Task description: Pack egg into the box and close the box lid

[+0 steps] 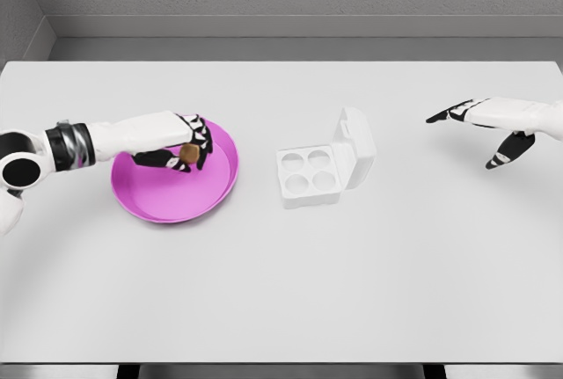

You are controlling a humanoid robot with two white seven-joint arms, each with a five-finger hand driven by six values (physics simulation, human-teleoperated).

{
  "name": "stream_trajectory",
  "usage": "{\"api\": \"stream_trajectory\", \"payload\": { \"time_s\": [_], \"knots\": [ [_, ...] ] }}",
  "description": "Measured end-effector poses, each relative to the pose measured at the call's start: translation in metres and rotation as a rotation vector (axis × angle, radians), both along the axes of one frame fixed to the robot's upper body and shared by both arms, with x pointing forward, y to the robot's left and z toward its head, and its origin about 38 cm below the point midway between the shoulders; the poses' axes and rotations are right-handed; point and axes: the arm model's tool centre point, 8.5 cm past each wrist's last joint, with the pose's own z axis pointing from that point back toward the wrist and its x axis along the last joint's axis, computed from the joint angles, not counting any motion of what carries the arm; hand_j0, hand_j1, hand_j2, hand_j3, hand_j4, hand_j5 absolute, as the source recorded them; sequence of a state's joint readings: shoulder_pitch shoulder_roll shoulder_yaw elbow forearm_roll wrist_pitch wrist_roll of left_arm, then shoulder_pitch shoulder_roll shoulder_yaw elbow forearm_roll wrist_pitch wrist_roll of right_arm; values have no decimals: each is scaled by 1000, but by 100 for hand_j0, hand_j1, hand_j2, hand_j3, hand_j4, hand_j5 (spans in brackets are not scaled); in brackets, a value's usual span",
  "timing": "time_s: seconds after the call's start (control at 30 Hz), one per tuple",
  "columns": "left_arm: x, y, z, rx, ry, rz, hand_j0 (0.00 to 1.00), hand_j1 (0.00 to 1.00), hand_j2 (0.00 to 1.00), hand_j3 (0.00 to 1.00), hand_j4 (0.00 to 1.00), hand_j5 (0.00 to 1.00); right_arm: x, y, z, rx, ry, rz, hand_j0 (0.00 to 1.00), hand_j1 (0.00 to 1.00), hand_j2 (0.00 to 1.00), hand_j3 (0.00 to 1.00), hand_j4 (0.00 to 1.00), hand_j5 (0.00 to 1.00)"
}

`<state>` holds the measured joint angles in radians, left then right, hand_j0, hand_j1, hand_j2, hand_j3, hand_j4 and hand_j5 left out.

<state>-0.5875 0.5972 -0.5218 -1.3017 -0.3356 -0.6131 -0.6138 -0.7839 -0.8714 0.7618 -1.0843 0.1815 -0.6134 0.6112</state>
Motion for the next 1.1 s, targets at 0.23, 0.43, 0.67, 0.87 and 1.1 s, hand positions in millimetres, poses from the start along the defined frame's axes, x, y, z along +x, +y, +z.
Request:
{"api": "stream_trajectory", "payload": {
  "time_s": [0.23, 0.43, 0.67, 0.87, 1.1],
  "knots": [
    [-4, -20, 11, -47, -22, -50, 26, 26, 26, 26, 26, 26, 0, 0, 0, 0, 0, 0, 100, 100, 100, 100, 100, 100],
    [-3, -25, 13, -56, -29, -60, 27, 27, 27, 27, 27, 27, 0, 0, 0, 0, 0, -1, 100, 100, 100, 100, 100, 100],
    [-3, -44, 12, -96, -26, -84, 27, 27, 27, 27, 27, 27, 0, -2, 1, -2, -1, -3, 100, 100, 100, 100, 100, 100],
    [-3, -61, 10, -132, -20, -104, 27, 27, 27, 27, 27, 27, 0, -2, 1, -2, -1, -3, 100, 100, 100, 100, 100, 100],
    [-3, -75, 13, -199, -4, -122, 27, 27, 27, 27, 27, 27, 0, -2, 1, -3, -1, -3, 100, 100, 100, 100, 100, 100]
  ]
}}
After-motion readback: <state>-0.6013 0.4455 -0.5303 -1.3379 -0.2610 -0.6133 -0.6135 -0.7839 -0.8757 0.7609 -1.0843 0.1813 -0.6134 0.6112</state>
